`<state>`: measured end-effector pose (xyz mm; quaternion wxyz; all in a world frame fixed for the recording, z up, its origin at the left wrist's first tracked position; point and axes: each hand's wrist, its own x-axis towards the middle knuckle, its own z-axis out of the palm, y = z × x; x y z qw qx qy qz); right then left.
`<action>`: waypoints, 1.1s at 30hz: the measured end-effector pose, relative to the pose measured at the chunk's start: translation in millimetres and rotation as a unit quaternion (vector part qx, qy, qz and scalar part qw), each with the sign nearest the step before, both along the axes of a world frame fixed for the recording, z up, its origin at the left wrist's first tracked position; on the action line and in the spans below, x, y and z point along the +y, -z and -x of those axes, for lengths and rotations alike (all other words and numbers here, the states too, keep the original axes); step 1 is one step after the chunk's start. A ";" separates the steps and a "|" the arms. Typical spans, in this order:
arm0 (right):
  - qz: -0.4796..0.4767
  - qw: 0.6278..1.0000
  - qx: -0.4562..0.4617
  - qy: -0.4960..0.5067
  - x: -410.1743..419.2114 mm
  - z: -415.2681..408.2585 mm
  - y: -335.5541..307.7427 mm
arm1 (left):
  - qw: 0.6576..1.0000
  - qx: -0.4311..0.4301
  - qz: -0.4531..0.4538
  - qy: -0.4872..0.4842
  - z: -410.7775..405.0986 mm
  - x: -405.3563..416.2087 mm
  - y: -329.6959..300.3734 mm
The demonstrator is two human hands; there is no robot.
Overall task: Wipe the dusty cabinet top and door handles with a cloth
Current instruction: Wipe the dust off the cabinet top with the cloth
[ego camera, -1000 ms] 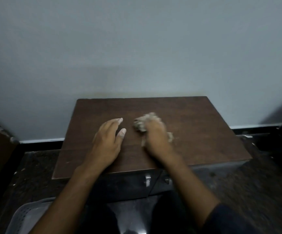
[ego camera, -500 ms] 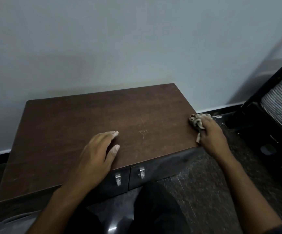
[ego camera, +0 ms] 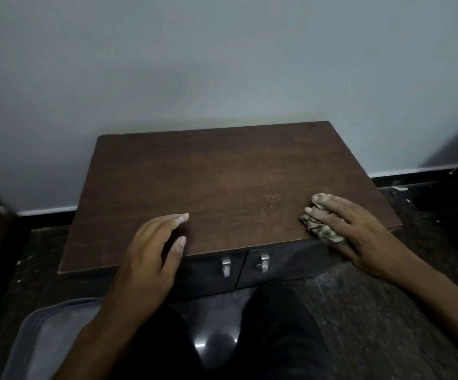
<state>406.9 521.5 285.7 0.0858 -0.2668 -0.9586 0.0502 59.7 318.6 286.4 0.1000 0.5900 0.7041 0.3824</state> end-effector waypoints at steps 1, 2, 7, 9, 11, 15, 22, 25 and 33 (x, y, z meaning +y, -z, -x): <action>-0.002 1.000 0.003 -0.025 -1.5 12.6 1.7 | 1.000 -0.003 -0.013 -0.019 3.0 -5.4 0.7; -0.005 0.999 0.006 -0.042 -5.2 25.1 2.3 | 0.999 -0.007 -0.030 -0.040 4.6 -10.0 1.7; 0.013 0.990 0.052 -0.134 -54.7 116.9 7.1 | 0.972 -0.026 -0.119 -0.201 9.8 -39.8 7.6; 0.017 0.983 0.074 -0.166 -75.4 150.4 13.4 | 0.957 -0.020 -0.126 -0.262 15.8 -52.3 12.0; 0.011 0.980 0.089 -0.178 -86.8 169.4 19.4 | 0.943 -0.022 -0.125 -0.307 25.2 -64.3 19.1; 0.015 0.976 0.118 -0.184 -102.8 205.6 25.6 | 0.923 -0.043 -0.119 -0.364 45.8 -84.6 34.7; 0.009 0.975 0.115 -0.188 -180.3 344.8 26.6 | 0.917 -0.038 -0.122 -0.379 61.6 -100.6 38.7; -0.010 0.975 0.092 -0.203 -200.0 372.9 23.5 | 0.908 -0.051 -0.118 -0.398 68.7 -105.4 38.9; -0.042 0.974 0.088 -0.203 -162.8 301.5 25.5 | 0.941 0.012 -0.098 -0.324 55.7 -78.9 27.1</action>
